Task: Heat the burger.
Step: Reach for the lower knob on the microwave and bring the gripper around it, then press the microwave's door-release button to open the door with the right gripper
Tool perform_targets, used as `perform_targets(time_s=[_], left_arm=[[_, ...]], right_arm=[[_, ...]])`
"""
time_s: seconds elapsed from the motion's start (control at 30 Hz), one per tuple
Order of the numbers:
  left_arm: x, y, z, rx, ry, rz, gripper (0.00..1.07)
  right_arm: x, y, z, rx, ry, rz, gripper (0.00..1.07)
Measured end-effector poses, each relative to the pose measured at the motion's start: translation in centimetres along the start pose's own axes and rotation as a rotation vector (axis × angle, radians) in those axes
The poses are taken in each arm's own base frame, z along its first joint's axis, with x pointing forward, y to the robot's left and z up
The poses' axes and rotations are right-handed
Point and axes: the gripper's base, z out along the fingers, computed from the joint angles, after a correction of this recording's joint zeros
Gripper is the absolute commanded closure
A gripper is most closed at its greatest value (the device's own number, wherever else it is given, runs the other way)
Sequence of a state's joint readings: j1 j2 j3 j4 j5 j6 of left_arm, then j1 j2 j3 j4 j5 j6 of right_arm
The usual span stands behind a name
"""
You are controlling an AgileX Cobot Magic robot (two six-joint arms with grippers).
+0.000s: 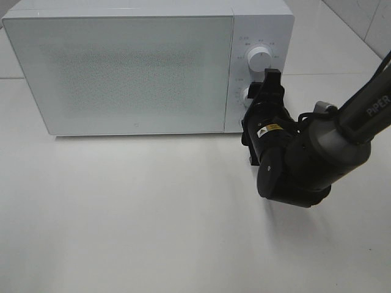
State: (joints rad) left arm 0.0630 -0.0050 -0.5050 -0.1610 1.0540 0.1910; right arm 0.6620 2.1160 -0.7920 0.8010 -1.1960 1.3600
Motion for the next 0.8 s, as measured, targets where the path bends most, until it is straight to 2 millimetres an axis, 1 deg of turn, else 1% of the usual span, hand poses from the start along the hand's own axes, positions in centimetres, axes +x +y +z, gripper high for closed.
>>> perform_targets(time_s=[0.03,0.1,0.2,0.27,0.3,0.4,0.47,0.5,0.57,0.6,0.63,0.67,0.7,0.73,0.77,0.8], left_arm=[[0.0,0.0,0.0,0.000,0.000,0.000,0.07],[0.0,0.0,0.0,0.000,0.000,0.000,0.07],[0.0,0.0,0.0,0.000,0.000,0.000,0.07],[0.0,0.0,0.0,0.000,0.000,0.000,0.07],[0.0,0.0,0.0,0.000,0.000,0.000,0.07],[0.0,0.0,0.0,0.000,0.000,0.000,0.07],[0.0,0.0,0.0,0.000,0.000,0.000,0.07],[0.0,0.0,0.0,0.000,0.000,0.000,0.07],[0.0,0.0,0.0,0.000,0.000,0.000,0.07],[0.0,0.0,0.0,0.000,0.000,0.000,0.07],[0.0,0.0,0.0,0.000,0.000,0.000,0.07],[0.0,0.0,0.0,0.000,0.000,0.000,0.07],[0.0,0.0,0.0,0.000,0.000,0.000,0.07],[0.0,0.0,0.0,0.000,0.000,0.000,0.07],[0.0,0.0,0.0,0.000,0.000,0.000,0.07],[0.0,0.0,0.0,0.000,0.000,0.000,0.07]], right_arm=[[0.0,0.0,0.0,0.000,0.000,0.000,0.37],[-0.5,0.8,-0.6,-0.018,0.009,-0.034,0.37],[-0.6,0.9,-0.8,-0.020,0.016,-0.047,0.37],[-0.8,1.4,-1.6,-0.021,0.052,-0.107,0.38],[-1.0,1.4,-2.2,-0.002,0.083,-0.141,0.38],[-1.0,1.3,-2.5,0.013,0.097,-0.157,0.38],[-1.3,1.0,-3.3,0.068,0.138,-0.206,0.38],[-1.3,1.0,-3.3,0.068,0.138,-0.206,0.38],[-1.7,1.3,-4.4,0.103,0.186,-0.308,0.38],[-1.7,1.3,-4.4,0.103,0.186,-0.308,0.38],[-1.7,1.4,-4.7,0.110,0.201,-0.347,0.38],[-1.7,1.9,-5.1,0.124,0.234,-0.442,0.38],[-1.7,1.9,-5.1,0.124,0.234,-0.442,0.38],[-1.6,2.1,-5.3,0.134,0.256,-0.495,0.38],[-1.6,2.7,-5.7,0.147,0.298,-0.599,0.38],[-1.6,2.7,-5.7,0.147,0.298,-0.599,0.38]])
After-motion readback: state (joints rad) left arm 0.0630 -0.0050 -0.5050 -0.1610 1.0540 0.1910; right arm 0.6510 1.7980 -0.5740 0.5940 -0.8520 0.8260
